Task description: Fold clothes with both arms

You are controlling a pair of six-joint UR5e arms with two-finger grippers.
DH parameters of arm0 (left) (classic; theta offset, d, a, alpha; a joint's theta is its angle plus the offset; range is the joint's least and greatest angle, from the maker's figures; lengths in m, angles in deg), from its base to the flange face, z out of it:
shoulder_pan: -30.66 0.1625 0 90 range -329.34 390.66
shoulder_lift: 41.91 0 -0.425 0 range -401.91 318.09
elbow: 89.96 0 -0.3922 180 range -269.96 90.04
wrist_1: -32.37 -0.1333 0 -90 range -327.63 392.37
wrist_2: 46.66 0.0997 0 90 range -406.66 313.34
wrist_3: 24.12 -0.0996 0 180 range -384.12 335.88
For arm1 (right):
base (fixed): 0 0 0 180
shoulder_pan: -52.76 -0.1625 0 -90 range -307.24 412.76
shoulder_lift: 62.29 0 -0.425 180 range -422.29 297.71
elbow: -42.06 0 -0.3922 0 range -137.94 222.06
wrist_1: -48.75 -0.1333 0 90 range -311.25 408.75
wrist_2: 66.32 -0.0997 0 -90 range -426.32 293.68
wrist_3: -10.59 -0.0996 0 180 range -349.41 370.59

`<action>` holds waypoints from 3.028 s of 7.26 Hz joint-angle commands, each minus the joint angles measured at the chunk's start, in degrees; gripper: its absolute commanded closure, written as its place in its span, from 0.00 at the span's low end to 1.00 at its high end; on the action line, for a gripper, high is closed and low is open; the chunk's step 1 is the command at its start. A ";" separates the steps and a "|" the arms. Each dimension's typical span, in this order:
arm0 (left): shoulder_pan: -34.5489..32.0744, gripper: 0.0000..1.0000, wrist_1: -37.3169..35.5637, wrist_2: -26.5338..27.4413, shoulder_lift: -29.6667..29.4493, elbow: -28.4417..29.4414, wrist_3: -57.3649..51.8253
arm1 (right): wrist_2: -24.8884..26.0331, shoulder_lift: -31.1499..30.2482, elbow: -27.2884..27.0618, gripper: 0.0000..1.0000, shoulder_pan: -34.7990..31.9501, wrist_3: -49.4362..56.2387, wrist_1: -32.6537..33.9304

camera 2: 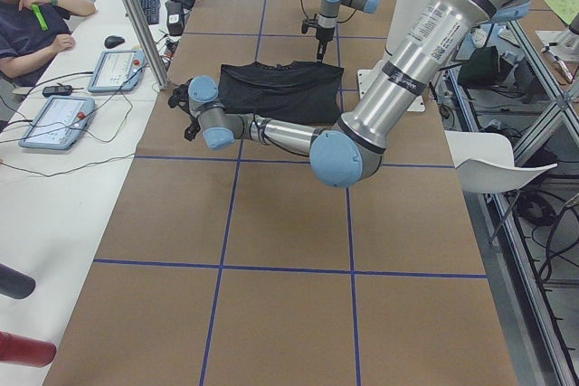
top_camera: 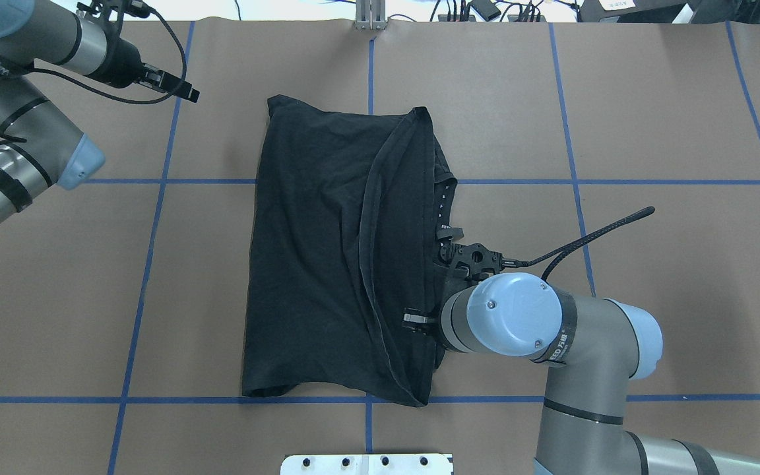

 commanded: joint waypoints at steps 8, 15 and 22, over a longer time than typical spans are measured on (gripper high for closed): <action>1.14 0.00 0.01 -0.08 0.79 -0.03 0.02 | 0.05 9.97 6.94 0.72 2.65 9.56 1.29; 1.14 0.00 0.01 0.01 0.79 -0.03 0.11 | -1.71 9.97 6.67 0.44 2.72 10.28 4.80; 1.14 0.00 0.01 0.01 0.71 -0.03 0.11 | -1.88 9.88 6.51 1.00 2.38 10.28 4.98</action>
